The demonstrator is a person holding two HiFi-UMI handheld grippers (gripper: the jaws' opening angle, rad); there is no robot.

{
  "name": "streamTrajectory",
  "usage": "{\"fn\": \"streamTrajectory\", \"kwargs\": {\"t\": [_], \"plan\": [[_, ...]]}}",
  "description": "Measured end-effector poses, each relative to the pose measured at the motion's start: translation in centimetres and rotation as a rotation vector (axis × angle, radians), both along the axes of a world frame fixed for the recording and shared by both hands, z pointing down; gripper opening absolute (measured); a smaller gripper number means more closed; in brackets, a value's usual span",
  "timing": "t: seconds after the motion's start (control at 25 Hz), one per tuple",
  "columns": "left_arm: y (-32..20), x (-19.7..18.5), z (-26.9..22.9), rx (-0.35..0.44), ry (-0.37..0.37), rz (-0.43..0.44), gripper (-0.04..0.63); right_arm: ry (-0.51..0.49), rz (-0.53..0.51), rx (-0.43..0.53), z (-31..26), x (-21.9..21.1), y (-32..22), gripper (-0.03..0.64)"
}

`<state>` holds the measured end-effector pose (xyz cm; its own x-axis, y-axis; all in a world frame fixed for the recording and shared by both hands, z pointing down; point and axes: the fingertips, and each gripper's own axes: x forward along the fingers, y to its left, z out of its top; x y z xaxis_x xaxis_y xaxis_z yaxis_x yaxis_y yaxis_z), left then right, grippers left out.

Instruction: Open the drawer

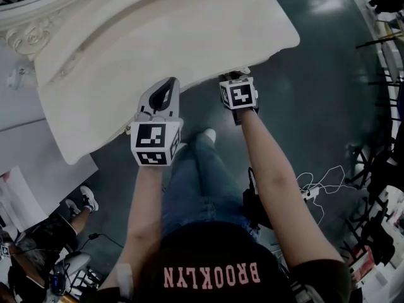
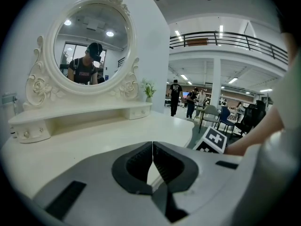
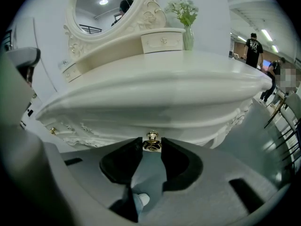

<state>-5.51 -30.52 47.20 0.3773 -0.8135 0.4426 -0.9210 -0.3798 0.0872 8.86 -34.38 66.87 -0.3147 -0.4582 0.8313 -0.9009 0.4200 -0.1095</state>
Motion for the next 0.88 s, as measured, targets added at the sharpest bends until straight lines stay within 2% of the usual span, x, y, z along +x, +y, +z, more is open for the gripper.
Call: {"fn": "streamTrajectory", "kwargs": {"t": [0.2,0.52,0.88], "plan": [[0.1,0.1,0.0,0.000,-0.001,0.006,0.006,0.015,0.000,0.000,0.0,0.3,0.4,0.110],[0.2,0.9,-0.1,0.006,0.005,0.027,0.006,-0.014,-0.007,0.017,0.1,2.1,3.8,0.110],[1.4,2.8,0.1,0.004,0.004,0.069,0.006,-0.022,0.004,0.014,0.2,3.2,5.9,0.110]]}}
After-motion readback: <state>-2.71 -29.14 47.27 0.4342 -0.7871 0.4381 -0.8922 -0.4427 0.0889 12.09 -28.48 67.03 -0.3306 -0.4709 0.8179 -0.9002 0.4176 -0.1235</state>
